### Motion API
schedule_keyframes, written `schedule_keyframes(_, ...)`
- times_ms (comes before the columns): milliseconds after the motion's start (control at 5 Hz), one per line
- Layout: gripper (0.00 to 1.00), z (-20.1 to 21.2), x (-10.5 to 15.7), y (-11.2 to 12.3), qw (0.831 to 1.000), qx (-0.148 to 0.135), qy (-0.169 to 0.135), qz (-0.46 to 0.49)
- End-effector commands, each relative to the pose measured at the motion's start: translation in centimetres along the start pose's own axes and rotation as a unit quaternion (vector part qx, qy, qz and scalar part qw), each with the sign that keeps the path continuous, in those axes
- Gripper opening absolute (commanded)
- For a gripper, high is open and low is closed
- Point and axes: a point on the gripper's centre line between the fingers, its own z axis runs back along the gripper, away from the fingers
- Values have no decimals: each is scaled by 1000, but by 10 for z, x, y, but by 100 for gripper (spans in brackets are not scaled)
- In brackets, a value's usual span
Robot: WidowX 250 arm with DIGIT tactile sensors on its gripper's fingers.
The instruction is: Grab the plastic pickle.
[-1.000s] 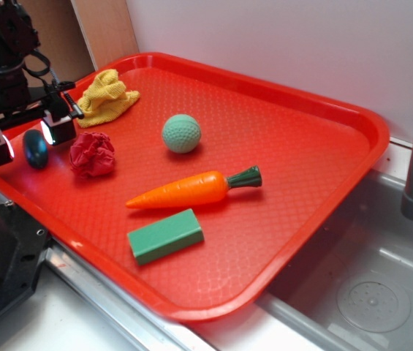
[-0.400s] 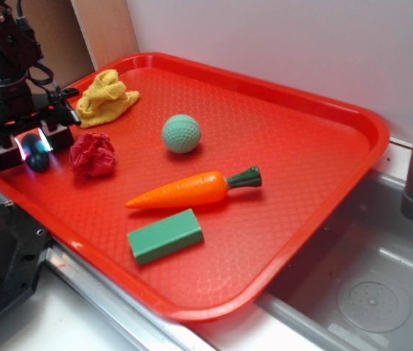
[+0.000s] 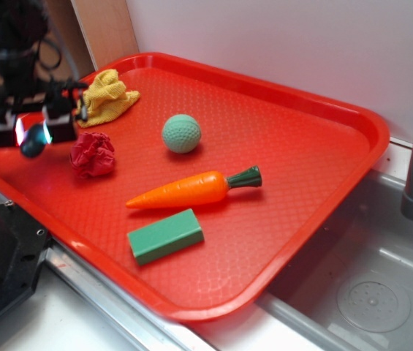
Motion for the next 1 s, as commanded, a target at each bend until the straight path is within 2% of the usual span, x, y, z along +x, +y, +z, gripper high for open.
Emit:
schedule_keyframes(0,0,82,-8,-41,966,-57,-34,-252)
schedule_keyframes(400,0,145,-38,-60,922,-99,-34,-371)
schedule_keyframes(600,0,159,-48,-66,918,-94,-33,-384)
schedule_keyframes(800,0,160,-51,-74,922,-74,-36,-379)
